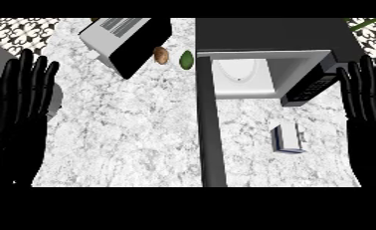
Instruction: Pick up the milk, place it into the microwave and close the microwave
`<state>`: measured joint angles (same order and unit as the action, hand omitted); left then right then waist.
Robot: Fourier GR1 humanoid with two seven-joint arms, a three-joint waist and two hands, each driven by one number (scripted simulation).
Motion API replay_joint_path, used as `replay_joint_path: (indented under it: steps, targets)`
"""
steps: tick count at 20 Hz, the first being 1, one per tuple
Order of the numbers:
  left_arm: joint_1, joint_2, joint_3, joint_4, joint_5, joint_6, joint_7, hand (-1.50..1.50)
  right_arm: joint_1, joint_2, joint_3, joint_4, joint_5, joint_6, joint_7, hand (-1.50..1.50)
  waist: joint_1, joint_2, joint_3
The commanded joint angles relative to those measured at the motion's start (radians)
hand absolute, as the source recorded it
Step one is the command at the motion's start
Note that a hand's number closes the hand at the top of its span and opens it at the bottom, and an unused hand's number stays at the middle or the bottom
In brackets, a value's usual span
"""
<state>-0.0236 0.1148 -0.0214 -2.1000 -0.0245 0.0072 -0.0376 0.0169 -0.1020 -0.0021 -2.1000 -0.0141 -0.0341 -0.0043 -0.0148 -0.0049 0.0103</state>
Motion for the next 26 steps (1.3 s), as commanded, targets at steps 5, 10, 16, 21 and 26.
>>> replay_joint_path:
  steps: [5,10,16,21,26]
  targets:
    - [0.039,-0.111,-0.192,-0.050,-0.167,0.119,0.047,-1.50,0.138,-0.116,-0.145,-0.100,-0.293,0.230,-0.018,-1.50,0.004,0.003,-0.009]
    - [0.308,-0.114,-0.279,-0.141,-0.043,0.250,0.037,-1.50,0.332,-0.150,-0.122,-0.179,-0.370,0.397,-0.091,-1.50,0.006,-0.004,-0.010]
    - [0.597,-0.084,-0.351,-0.269,-0.013,0.184,-0.089,-1.50,0.493,-0.141,-0.226,-0.192,-0.408,0.520,-0.178,-1.50,0.018,-0.003,-0.010]
    - [0.747,-0.025,-0.382,-0.280,0.023,0.148,-0.254,-1.50,0.541,-0.088,-0.210,-0.253,-0.325,0.520,-0.167,-1.50,0.021,-0.002,-0.011]
    - [0.853,-0.001,-0.396,-0.270,0.061,0.127,-0.355,-1.50,0.532,-0.044,-0.256,-0.149,-0.225,0.567,-0.295,-1.50,0.022,0.000,-0.011]
